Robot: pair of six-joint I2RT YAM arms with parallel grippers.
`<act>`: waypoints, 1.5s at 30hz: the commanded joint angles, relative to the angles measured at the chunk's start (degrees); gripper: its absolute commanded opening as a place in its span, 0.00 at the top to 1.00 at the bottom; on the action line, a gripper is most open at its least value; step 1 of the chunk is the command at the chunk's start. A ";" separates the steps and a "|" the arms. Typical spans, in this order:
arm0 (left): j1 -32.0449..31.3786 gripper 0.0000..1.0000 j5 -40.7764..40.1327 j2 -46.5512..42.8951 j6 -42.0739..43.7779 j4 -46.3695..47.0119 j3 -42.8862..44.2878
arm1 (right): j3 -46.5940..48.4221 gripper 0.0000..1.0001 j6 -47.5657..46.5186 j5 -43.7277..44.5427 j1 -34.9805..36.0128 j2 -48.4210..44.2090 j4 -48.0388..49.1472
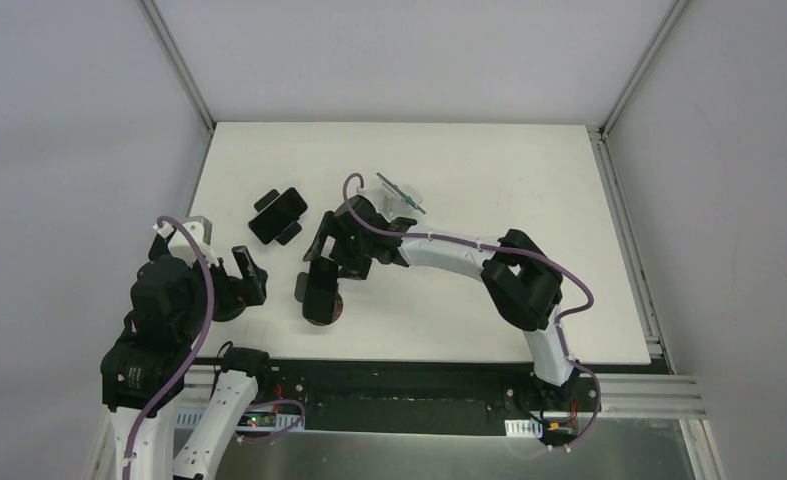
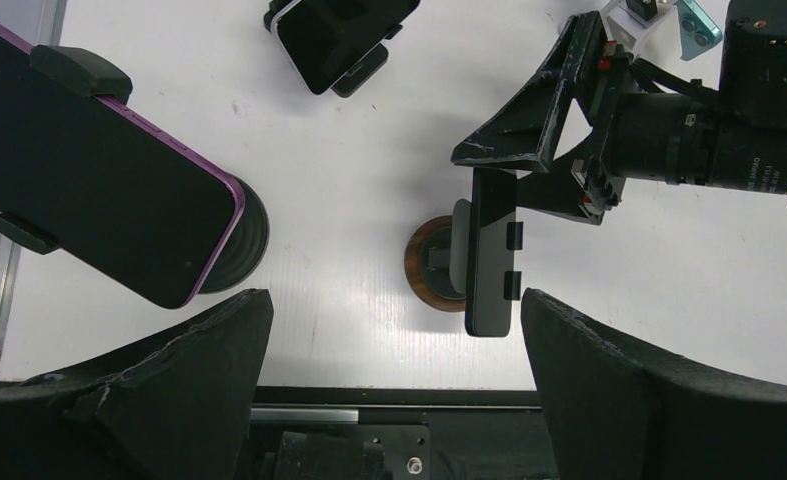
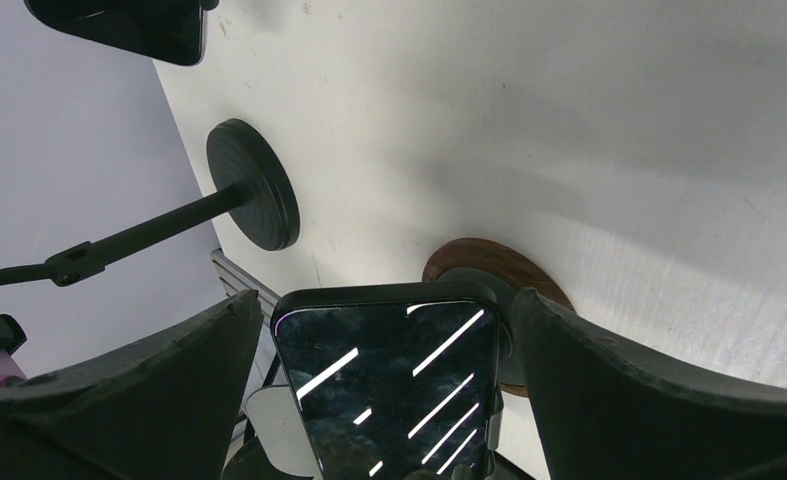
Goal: Remove the phone from the phone stand
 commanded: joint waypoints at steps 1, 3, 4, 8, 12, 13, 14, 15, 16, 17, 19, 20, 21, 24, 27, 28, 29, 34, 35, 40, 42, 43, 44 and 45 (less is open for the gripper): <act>-0.51 0.00 0.76 0.98 0.96 1.67 1.02 | -0.16 0.01 1.19 -1.23 0.61 0.34 2.07; -0.50 0.00 0.77 0.95 0.92 1.66 0.95 | -0.16 0.01 1.29 -1.33 0.70 0.22 2.36; -0.52 0.00 0.76 0.89 0.93 1.65 0.93 | -0.20 0.02 1.33 -1.42 0.71 0.18 2.38; -0.49 0.00 0.75 0.62 0.93 1.67 0.58 | -0.25 0.04 1.52 -1.87 0.79 0.21 2.71; -0.50 0.00 0.60 0.39 0.94 1.66 0.47 | -0.67 0.05 1.74 -2.11 1.06 0.26 3.01; -0.53 0.00 0.39 0.38 1.02 1.65 0.48 | -0.77 0.05 1.77 -2.11 1.15 0.25 3.08; -0.55 0.00 0.20 0.43 0.98 1.65 0.54 | -0.93 0.06 1.75 -2.18 1.18 0.28 3.27; -0.50 0.00 0.07 0.45 1.02 1.66 0.55 | -1.13 0.06 1.65 -2.20 1.26 0.17 3.40; -0.54 0.00 0.09 0.44 1.02 1.70 0.63 | -1.31 0.07 1.58 -2.13 1.27 0.05 3.55; -0.55 0.00 0.12 0.53 1.02 1.74 0.64 | -1.42 0.08 1.50 -2.00 1.26 0.00 3.59; -0.48 0.00 0.30 0.61 0.98 1.71 0.57 | -1.68 0.10 1.37 -1.77 1.29 -0.11 3.57; -0.54 0.00 0.31 0.61 0.99 1.73 0.56 | -1.70 0.11 1.25 -1.75 1.29 -0.13 3.60; -0.53 0.00 0.31 0.55 1.02 1.76 0.51 | -1.63 0.11 1.05 -1.80 1.28 -0.09 3.57; -0.56 0.00 0.22 0.28 1.09 1.73 0.39 | -1.54 0.11 0.36 -2.14 1.31 -0.01 3.54; -0.54 0.00 0.14 0.09 1.11 1.70 0.31 | -1.27 0.13 -1.00 -2.54 1.31 0.10 3.33; -0.54 0.00 0.13 0.09 1.11 1.75 0.29 | -1.26 0.14 -1.56 -2.51 1.24 0.12 3.25; -0.51 0.00 0.13 0.09 1.11 1.76 0.29 | -1.19 0.15 -1.96 -2.40 1.29 0.10 3.04; -0.51 0.00 0.13 0.33 1.09 1.73 0.38 | -0.49 0.18 -3.46 -2.15 1.26 0.17 1.94; -0.53 0.00 0.13 0.40 1.11 1.68 0.38 | -0.41 0.18 -3.49 -2.32 1.28 0.25 1.94; -0.52 0.00 0.13 0.27 1.08 1.75 0.38 | 0.12 0.25 -3.64 -2.57 1.25 0.52 1.77; -0.55 0.00 0.09 0.21 1.10 1.69 0.30 | 0.11 0.28 -3.65 -2.38 1.26 0.37 1.69; -0.53 0.00 0.05 0.11 1.11 1.73 0.22 | 0.07 0.30 -3.67 -2.30 1.30 0.22 1.69; -0.52 0.00 0.06 0.02 1.10 1.76 0.20 | 0.13 0.33 -3.70 -2.29 1.26 0.06 1.64; -0.54 0.00 0.05 0.00 1.11 1.76 0.13 | 0.21 0.35 -3.79 -2.10 1.29 -0.04 1.49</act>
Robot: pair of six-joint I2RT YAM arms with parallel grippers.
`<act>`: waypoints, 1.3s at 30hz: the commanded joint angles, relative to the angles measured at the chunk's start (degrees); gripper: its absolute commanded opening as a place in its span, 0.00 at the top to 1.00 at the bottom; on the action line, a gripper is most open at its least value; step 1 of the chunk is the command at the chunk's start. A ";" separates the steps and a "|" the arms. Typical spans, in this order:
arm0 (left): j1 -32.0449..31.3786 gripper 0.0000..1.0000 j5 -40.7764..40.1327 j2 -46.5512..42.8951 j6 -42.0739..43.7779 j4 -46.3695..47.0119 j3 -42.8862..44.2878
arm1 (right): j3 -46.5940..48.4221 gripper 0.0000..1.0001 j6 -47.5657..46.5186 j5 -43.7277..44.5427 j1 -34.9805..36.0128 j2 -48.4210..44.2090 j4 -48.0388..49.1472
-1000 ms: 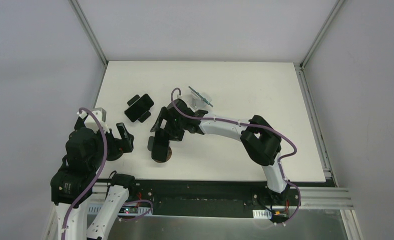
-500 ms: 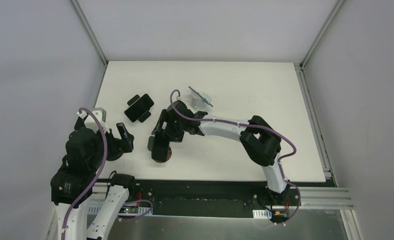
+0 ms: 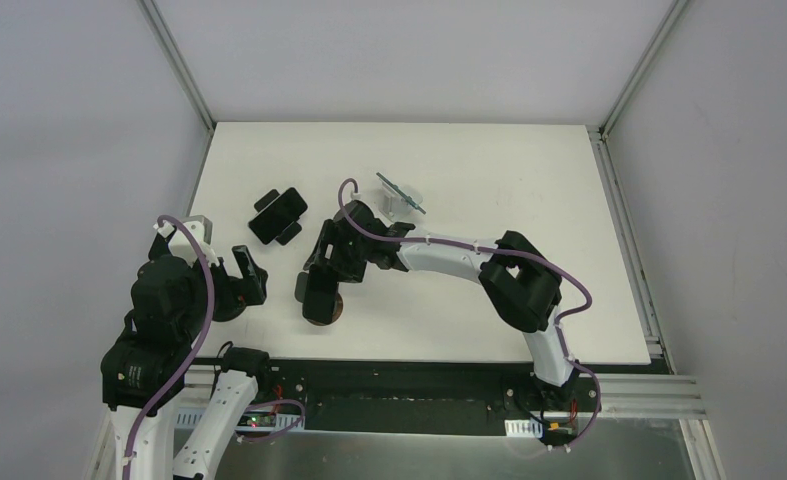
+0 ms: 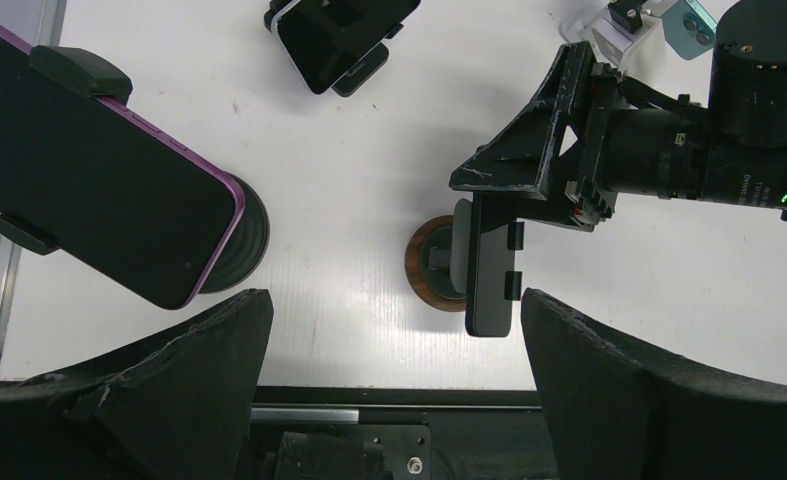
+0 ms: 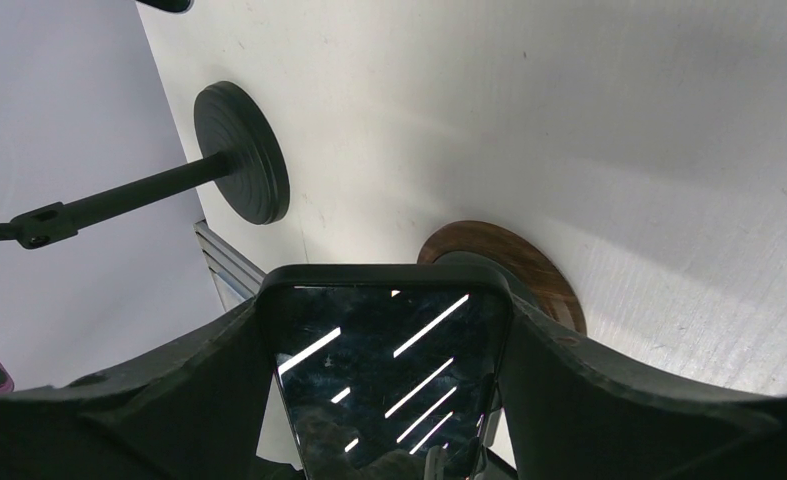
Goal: Remove the phone from the phone stand
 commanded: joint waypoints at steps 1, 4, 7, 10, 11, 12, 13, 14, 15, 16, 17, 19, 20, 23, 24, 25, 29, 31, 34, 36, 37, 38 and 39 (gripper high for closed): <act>-0.54 0.00 0.09 -0.31 1.11 1.64 0.17 | 1.87 0.37 -1.04 0.02 0.23 -0.23 -1.01; -0.48 0.00 0.05 -0.18 1.11 1.71 0.21 | 2.51 0.45 -0.98 0.35 0.22 -0.78 -1.97; -0.52 0.00 0.09 -0.19 1.17 1.70 0.41 | 3.82 0.51 -0.78 0.62 0.20 -1.28 -3.27; -0.52 0.00 0.11 -0.17 1.20 1.71 0.38 | 5.04 0.54 -0.38 1.05 0.16 -2.04 -4.04; -0.52 0.00 0.05 -0.21 1.20 1.68 0.38 | 5.27 0.54 -0.17 1.17 0.08 -2.33 -4.16; -0.49 0.00 0.05 -0.22 1.15 1.69 0.38 | 5.39 0.55 0.00 1.26 -0.01 -2.70 -4.17; -0.52 0.00 0.09 -0.14 1.19 1.70 0.38 | 5.51 0.55 0.32 1.49 -0.07 -3.05 -4.24; -0.54 0.00 0.13 -0.13 1.17 1.71 0.40 | 5.64 0.56 0.64 1.68 -0.17 -3.36 -4.34; -0.55 0.00 0.13 -0.08 1.18 1.65 0.38 | 5.71 0.56 0.90 1.72 -0.31 -3.64 -4.43; -0.52 0.00 0.24 -0.05 1.20 1.65 0.38 | 5.84 0.56 1.06 1.65 -0.44 -3.89 -4.44; -0.53 0.00 0.23 -0.04 1.20 1.66 0.40 | 5.98 0.56 1.14 1.59 -0.55 -4.08 -4.44; -0.48 0.00 0.22 -0.04 1.15 1.67 0.51 | 6.24 0.57 1.17 1.59 -0.81 -4.43 -4.44; -0.50 0.00 0.23 -0.04 1.19 1.67 0.47 | 6.38 0.57 1.13 1.63 -0.82 -4.69 -4.44; -0.55 0.00 0.14 0.08 1.19 1.71 0.42 | 6.74 0.57 1.01 1.64 -0.99 -5.34 -4.35; -0.55 0.00 0.14 0.09 1.20 1.70 0.45 | 6.71 0.57 0.91 1.64 -0.96 -5.54 -4.27; -0.49 0.00 0.13 0.15 1.16 1.71 0.46 | 6.81 0.58 0.80 1.64 -1.01 -5.82 -4.19; -0.52 0.00 0.13 0.20 1.20 1.71 0.51 | 6.75 0.58 0.10 2.19 -1.31 -6.98 -4.06; -0.52 0.00 0.13 0.23 1.19 1.72 0.48 | 6.46 0.58 -0.51 2.41 -1.56 -7.80 -4.08; -0.59 0.00 0.13 0.25 1.20 1.71 0.49 | 5.68 0.58 -1.34 2.81 -2.23 -9.17 -4.25; -0.54 0.00 0.21 0.22 1.15 1.72 0.47 | 5.31 0.59 -2.11 3.09 -2.59 -10.40 -4.78; -0.55 0.00 0.15 0.27 1.19 1.70 0.47 | 5.08 0.59 -2.57 3.21 -2.83 -10.97 -4.93; -0.54 0.00 0.21 0.15 1.17 1.71 0.47 | 4.83 0.59 -2.95 3.29 -2.99 -11.58 -5.16; -0.49 0.00 0.27 0.18 1.13 1.70 0.47 | 4.39 0.59 -3.14 3.35 -3.23 -12.23 -5.20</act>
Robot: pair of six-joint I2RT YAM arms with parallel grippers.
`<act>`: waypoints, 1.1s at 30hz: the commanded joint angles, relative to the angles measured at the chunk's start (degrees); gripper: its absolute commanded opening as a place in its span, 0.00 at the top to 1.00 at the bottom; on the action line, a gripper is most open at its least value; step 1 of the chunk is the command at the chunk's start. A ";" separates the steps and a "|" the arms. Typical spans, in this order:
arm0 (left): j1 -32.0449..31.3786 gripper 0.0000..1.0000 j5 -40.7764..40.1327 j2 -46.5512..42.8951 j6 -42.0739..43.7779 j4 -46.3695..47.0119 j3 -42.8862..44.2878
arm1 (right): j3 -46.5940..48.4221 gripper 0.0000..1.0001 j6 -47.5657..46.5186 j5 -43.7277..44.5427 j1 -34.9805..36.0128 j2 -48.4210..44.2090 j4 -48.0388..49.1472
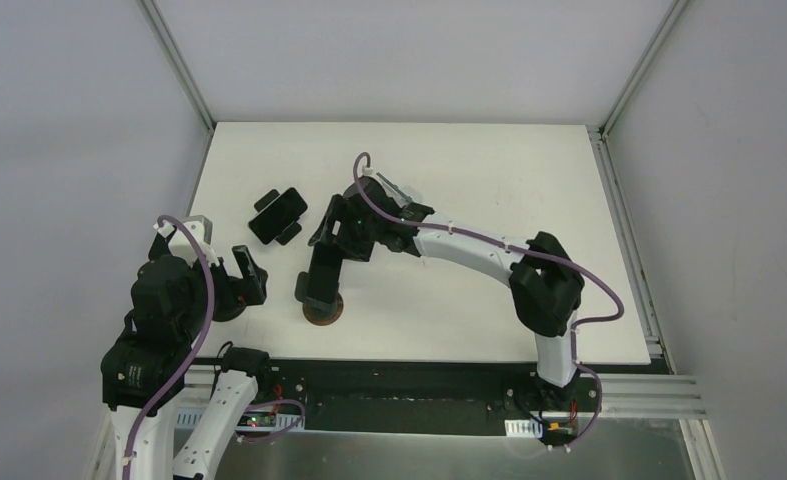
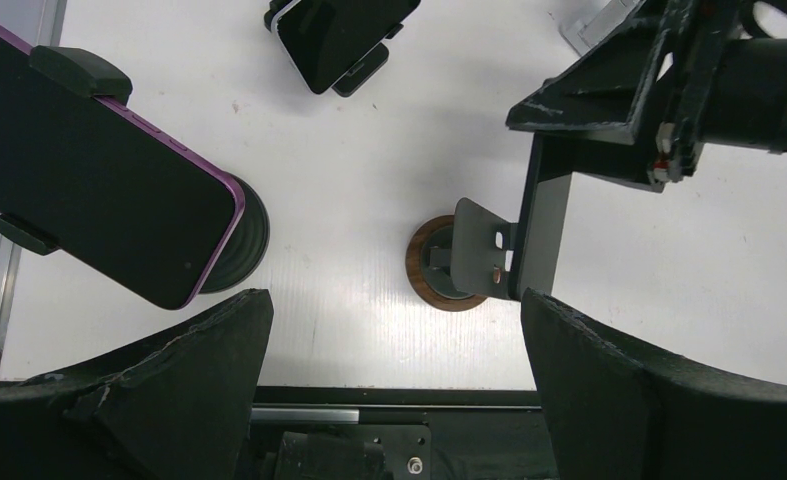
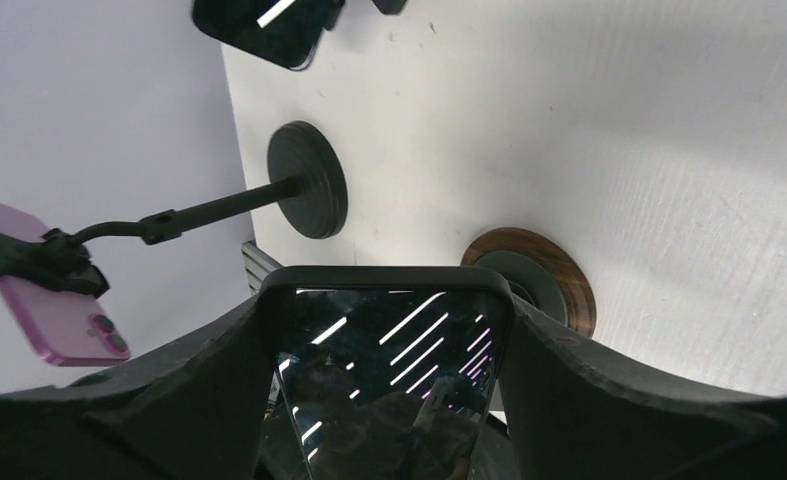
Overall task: Remove the phone from the phone stand
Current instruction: Remove the phone from the phone stand, then place the phone at the center of the board.
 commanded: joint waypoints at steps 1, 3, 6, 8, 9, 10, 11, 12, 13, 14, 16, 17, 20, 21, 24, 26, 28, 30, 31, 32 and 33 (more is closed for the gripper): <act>-0.57 0.00 0.23 0.18 1.14 1.66 0.42 | 0.26 0.59 -1.78 0.83 -1.18 -7.39 1.02; -0.55 0.00 0.15 0.13 1.08 1.70 0.40 | -0.74 0.59 -2.18 1.14 -1.80 -9.07 1.05; -0.50 0.00 0.22 0.15 1.15 1.71 0.38 | -2.36 0.59 -2.76 1.10 -2.55 -11.33 1.02; -0.54 0.00 0.22 0.16 1.13 1.72 0.38 | -3.48 0.59 -3.30 0.95 -3.08 -12.83 1.02; -0.55 0.00 0.22 0.13 1.15 1.72 0.38 | -4.38 0.59 -3.73 0.94 -3.41 -13.65 0.99; -0.55 0.00 0.22 0.13 1.14 1.69 0.42 | -5.16 0.59 -4.00 0.99 -3.79 -14.58 0.91; -0.60 0.00 0.22 0.13 1.09 1.71 0.41 | -6.15 0.59 -4.43 1.24 -4.21 -15.68 0.67; -0.58 0.00 0.27 0.13 1.10 1.69 0.38 | -7.14 0.59 -4.81 1.63 -4.59 -16.75 0.38; -0.56 0.00 0.27 0.13 1.08 1.71 0.38 | -8.26 0.59 -5.54 2.14 -4.89 -17.99 0.00; -0.52 0.00 0.25 0.15 1.10 1.73 0.44 | -9.50 0.59 -6.41 2.84 -5.18 -19.19 -0.62; -0.55 0.00 0.43 0.22 1.12 1.78 0.61 | -11.50 0.59 -9.84 4.85 -5.59 -21.71 -2.36; -0.60 0.00 0.50 0.34 1.15 1.80 0.76 | -12.25 0.59 -11.36 6.29 -5.76 -22.75 -4.05; -0.72 0.00 0.57 0.48 1.17 1.70 1.17 | -14.26 0.58 -16.37 10.61 -5.90 -25.46 -8.46; -0.77 0.00 0.59 0.53 1.27 1.70 1.17 | -15.01 0.58 -17.66 12.13 -5.95 -26.16 -9.70; -0.82 0.00 0.52 0.48 1.22 1.74 0.95 | -18.18 0.57 -20.40 16.99 -6.03 -28.90 -12.49; -0.86 0.00 0.58 0.48 1.22 1.72 0.92 | -21.13 0.56 -21.15 21.31 -6.00 -30.55 -13.90; -0.83 0.00 0.66 0.40 1.30 1.72 0.91 | -24.06 0.56 -21.97 25.20 -6.00 -32.08 -14.22; -0.82 0.00 0.74 0.40 1.32 1.72 0.91 | -26.52 0.56 -22.89 28.81 -6.02 -33.18 -14.80; -0.82 0.00 0.79 0.40 1.29 1.72 0.91 | -27.65 0.56 -23.19 30.06 -6.08 -33.51 -14.84; -0.82 0.00 0.88 0.44 1.30 1.72 0.89 | -28.70 0.56 -23.43 31.16 -6.11 -33.90 -14.96; -0.84 0.00 0.91 0.48 1.31 1.70 0.71 | -29.62 0.56 -23.60 32.01 -6.26 -34.11 -14.91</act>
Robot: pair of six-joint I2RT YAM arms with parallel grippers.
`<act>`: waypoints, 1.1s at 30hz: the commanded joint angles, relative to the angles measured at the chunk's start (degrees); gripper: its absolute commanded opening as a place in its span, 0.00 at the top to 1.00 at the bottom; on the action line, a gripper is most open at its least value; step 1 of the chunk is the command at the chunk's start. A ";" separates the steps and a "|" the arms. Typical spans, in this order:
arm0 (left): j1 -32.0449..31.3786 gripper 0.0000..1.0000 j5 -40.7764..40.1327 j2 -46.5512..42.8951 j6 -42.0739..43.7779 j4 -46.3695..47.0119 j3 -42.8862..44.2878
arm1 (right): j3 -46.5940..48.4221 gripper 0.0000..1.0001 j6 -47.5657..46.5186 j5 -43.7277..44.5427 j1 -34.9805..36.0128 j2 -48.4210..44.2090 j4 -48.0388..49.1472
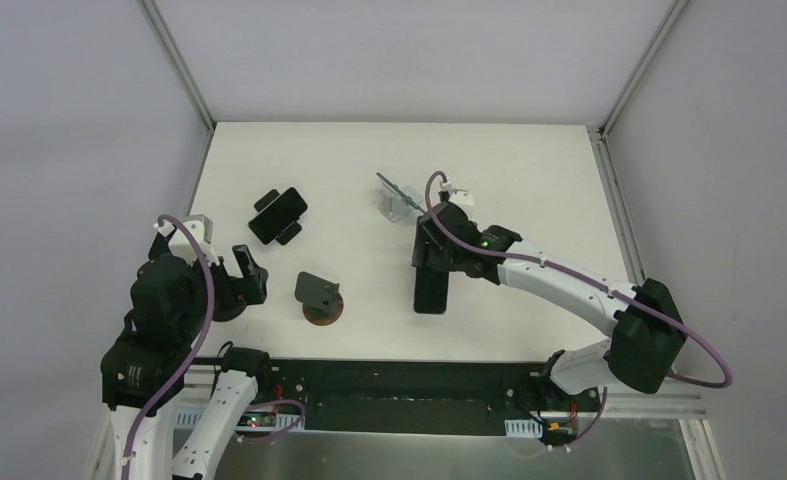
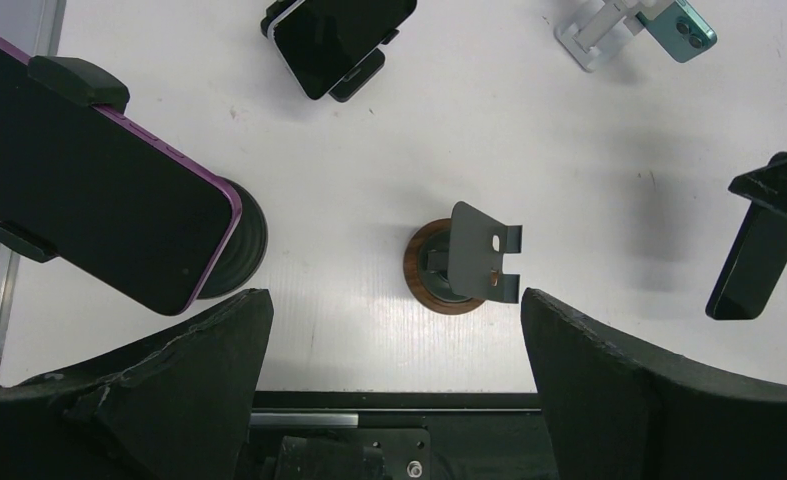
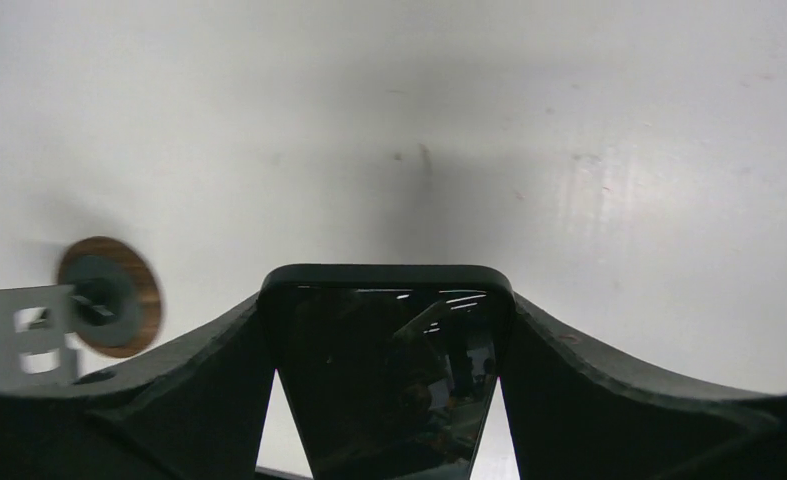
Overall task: Remove the phone from the phone stand
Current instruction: Place the phone at the center of the board.
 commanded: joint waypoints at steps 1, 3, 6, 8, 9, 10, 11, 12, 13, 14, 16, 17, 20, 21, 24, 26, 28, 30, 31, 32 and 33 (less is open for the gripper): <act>-0.43 0.00 0.90 0.50 1.16 1.15 0.58 | -3.69 0.56 -2.78 9.30 -0.24 -3.56 -0.39; -0.43 0.00 1.07 0.63 1.15 1.20 0.40 | -5.76 0.56 -3.03 10.45 -0.29 -3.92 1.24; -0.47 0.00 1.12 0.73 1.15 1.16 0.46 | -9.17 0.55 -3.32 11.30 -0.31 -3.98 4.66; -0.43 0.00 1.08 0.73 1.11 1.15 0.38 | -10.31 0.55 -3.67 12.35 -0.39 -3.01 6.46; -0.42 0.00 1.04 0.65 1.13 1.15 0.30 | -10.55 0.55 -3.96 13.00 -0.40 -2.33 7.09; -0.45 0.00 0.95 0.64 1.22 1.15 0.16 | -10.59 0.55 -4.30 13.65 -0.39 -1.50 7.69; -0.43 0.00 0.95 0.64 1.19 1.15 0.00 | -10.72 0.55 -4.71 14.25 -0.37 -0.71 8.35; -0.42 0.00 0.95 0.58 1.22 1.13 -0.12 | -10.91 0.55 -5.42 14.56 -0.44 0.03 9.34; -0.42 0.00 1.07 0.55 1.13 1.14 -0.21 | -10.90 0.55 -5.98 14.70 -0.44 1.01 10.25; -0.42 0.00 1.12 0.65 1.14 1.15 -0.31 | -10.82 0.55 -6.25 15.03 -0.46 1.82 10.64; -0.42 0.03 1.33 0.87 1.15 1.14 -0.33 | -10.69 0.55 -6.42 15.56 -0.40 3.51 11.06; -0.42 0.03 1.41 1.04 1.15 1.15 -0.28 | -10.75 0.55 -6.42 15.71 -0.39 4.14 11.54; -0.43 0.03 1.18 1.37 1.23 1.13 0.09 | -11.31 0.54 -6.30 15.22 -0.59 6.18 13.02; -0.43 0.03 1.03 1.42 1.37 1.14 0.27 | -11.50 0.54 -6.13 14.98 -0.66 7.21 13.45; -0.42 0.03 0.59 1.44 1.41 1.15 0.08 | -11.29 0.53 -5.86 14.34 -0.77 9.63 14.23; -0.42 0.04 0.55 1.30 1.41 1.10 -0.05 | -11.00 0.52 -5.67 14.15 -0.76 10.94 14.22; -0.42 0.04 0.47 1.19 1.42 1.07 -0.13 | -11.03 0.52 -5.50 14.27 -0.80 11.90 14.46; -0.42 0.04 0.46 1.15 1.49 1.06 -0.32 | -11.04 0.51 -5.24 14.81 -0.76 12.66 14.46; -0.47 0.04 0.54 1.16 1.46 1.06 -0.32 | -10.96 0.51 -5.01 15.07 -0.75 13.07 14.32; -0.47 0.04 0.55 1.24 1.49 1.11 -0.37 | -10.95 0.51 -4.74 15.08 -0.79 13.38 14.30; -0.43 0.04 0.55 1.25 1.50 1.14 -0.41 | -10.88 0.50 -4.57 14.86 -0.79 13.69 14.15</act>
